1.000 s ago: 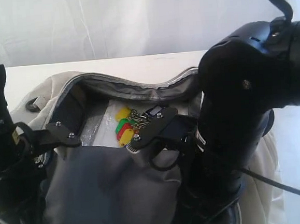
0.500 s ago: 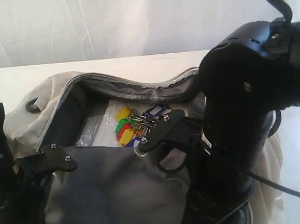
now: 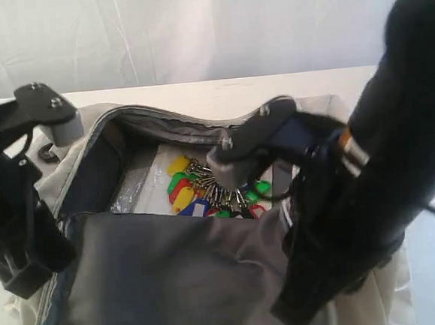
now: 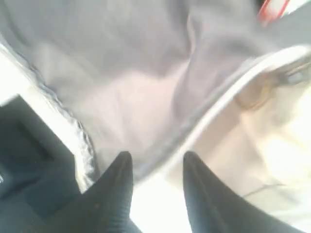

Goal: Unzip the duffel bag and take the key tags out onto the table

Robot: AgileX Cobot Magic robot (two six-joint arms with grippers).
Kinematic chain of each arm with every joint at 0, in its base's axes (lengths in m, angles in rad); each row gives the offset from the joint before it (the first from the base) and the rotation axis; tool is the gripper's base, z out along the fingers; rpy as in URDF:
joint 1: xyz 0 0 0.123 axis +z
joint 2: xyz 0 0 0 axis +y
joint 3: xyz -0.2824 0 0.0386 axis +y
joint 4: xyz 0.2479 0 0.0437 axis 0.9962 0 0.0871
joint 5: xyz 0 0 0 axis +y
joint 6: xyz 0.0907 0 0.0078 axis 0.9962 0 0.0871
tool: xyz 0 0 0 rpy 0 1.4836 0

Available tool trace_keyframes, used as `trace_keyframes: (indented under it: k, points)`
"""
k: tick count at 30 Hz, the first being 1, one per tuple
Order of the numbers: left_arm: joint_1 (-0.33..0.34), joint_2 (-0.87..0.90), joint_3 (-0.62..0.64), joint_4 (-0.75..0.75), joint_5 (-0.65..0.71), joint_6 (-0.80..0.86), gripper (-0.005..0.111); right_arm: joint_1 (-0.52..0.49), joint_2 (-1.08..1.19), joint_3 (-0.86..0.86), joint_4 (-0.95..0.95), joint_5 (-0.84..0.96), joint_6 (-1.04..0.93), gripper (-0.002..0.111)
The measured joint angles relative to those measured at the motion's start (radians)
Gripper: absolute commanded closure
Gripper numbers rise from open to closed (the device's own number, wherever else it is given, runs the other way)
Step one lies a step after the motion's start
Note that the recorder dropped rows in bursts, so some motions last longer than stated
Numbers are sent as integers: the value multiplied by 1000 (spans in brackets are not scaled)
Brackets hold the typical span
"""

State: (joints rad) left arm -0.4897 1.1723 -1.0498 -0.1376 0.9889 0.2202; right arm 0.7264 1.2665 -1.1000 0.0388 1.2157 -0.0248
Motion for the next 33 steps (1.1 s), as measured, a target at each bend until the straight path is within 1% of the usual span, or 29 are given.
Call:
trace_keyframes:
  k: [3,7,10,12,16,21,23,26,28,30,33]
  points:
    - [0,-46,-9,0,-54,0,86,0,-72,-68,-27,-2,0,75]
    - [0,-84,-14,0,-149,-1,86,0,-143,-120,-109,-107,43,75]
    - [0,-91,-16,0,-160,-1,86,0,-146,-140,-200,-161,99,75]
    - [0,-91,-16,0,-154,-1,86,0,-119,-153,-241,-171,117,75]
    - [0,-91,-16,0,-100,-1,86,0,-17,-218,-256,-144,115,75]
    - [0,-91,-16,0,-42,-1,86,-1,188,-360,-254,-78,25,76]
    - [0,-91,-16,0,-19,-1,86,-14,257,-407,-225,-63,-24,81]
    - [0,-100,17,14,1,-34,86,-63,343,-468,-98,-44,-129,88]
    - [0,-111,54,40,1,-62,86,-122,386,-497,47,-43,-206,88]
    - [0,-131,99,60,-10,-76,86,-181,417,-515,152,-41,-260,88]
    - [0,-161,157,81,-48,-81,86,-270,454,-530,259,-38,-305,88]
